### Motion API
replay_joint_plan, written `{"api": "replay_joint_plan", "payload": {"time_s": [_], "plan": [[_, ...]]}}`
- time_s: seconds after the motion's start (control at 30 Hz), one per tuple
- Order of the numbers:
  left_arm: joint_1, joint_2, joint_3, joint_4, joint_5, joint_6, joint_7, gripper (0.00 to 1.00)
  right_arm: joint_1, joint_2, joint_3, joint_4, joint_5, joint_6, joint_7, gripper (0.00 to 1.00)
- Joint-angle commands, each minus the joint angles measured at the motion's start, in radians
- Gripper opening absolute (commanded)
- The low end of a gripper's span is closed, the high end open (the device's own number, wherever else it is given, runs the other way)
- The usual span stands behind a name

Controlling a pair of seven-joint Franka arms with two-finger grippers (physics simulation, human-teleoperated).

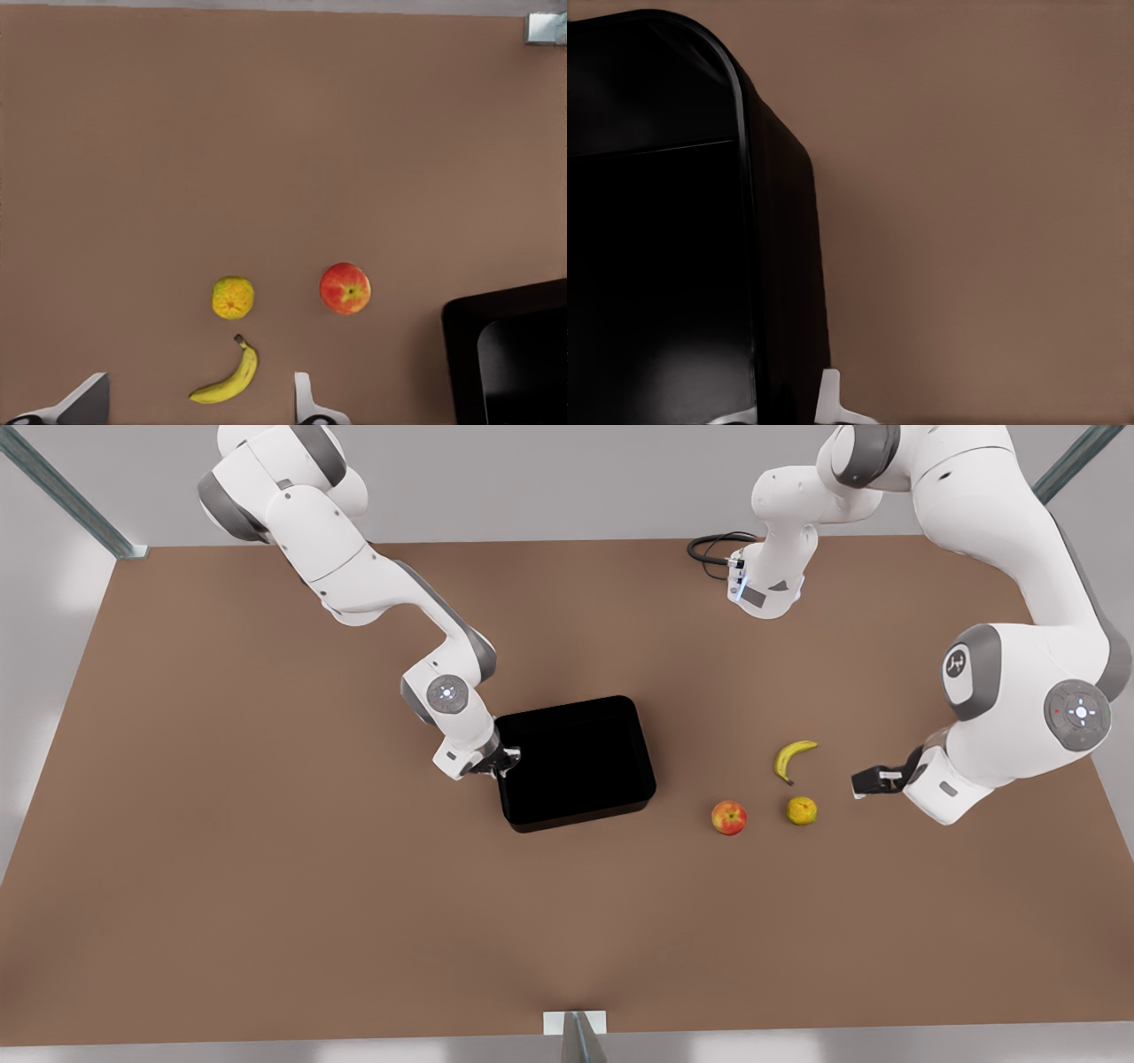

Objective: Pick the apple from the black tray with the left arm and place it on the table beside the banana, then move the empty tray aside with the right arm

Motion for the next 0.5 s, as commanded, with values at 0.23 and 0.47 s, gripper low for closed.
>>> {"api": "replay_joint_plan", "payload": {"time_s": [0.23,0.47], "plan": [[0.043,-0.086,-0.004,-0.149,-0.035,0.144,0.039,1.00,0.000,-0.030,0.002,0.002,0.000,-0.008,-0.020,0.22],[0.037,-0.081,-0.009,-0.149,-0.029,0.032,0.023,1.00,-0.014,-0.140,-0.017,0.011,0.006,-0.136,-0.111,0.19]]}}
